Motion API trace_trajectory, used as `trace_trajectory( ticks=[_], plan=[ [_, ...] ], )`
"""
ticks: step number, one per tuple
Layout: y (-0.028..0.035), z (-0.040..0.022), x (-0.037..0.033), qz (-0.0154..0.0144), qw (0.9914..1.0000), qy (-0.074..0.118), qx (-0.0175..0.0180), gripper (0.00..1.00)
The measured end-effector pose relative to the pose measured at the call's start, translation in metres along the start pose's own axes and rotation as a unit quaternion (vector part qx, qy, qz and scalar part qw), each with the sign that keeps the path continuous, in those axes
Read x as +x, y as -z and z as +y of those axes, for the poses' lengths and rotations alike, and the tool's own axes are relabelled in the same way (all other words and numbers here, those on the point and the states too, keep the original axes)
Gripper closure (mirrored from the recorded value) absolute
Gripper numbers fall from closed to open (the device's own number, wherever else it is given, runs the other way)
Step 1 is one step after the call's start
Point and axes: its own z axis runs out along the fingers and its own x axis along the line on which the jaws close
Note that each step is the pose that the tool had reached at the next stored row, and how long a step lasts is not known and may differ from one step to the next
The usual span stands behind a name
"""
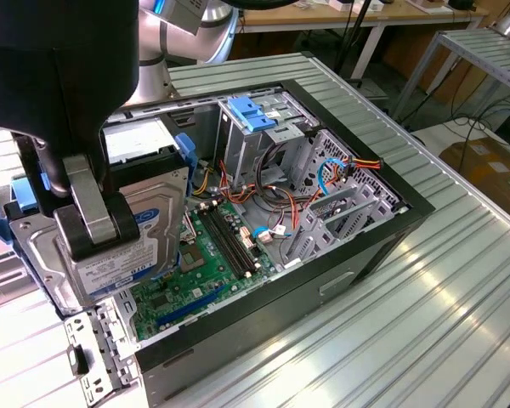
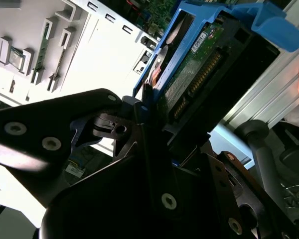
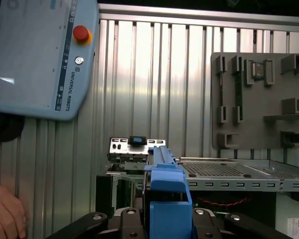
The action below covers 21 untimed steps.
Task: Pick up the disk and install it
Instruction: 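Pick up the disk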
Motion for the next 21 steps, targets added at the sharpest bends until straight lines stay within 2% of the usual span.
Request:
trace_trajectory(
  ticks=[4, 21],
  plan=[
    [0.0, -0.0045, 0.0002, 0.0, 1.0, 0.0, 0.0, 0.64],
    [0.0002, -0.0104, 0.0003, 0.0, 1.0, 0.0, 0.0, 0.64]
  ],
)
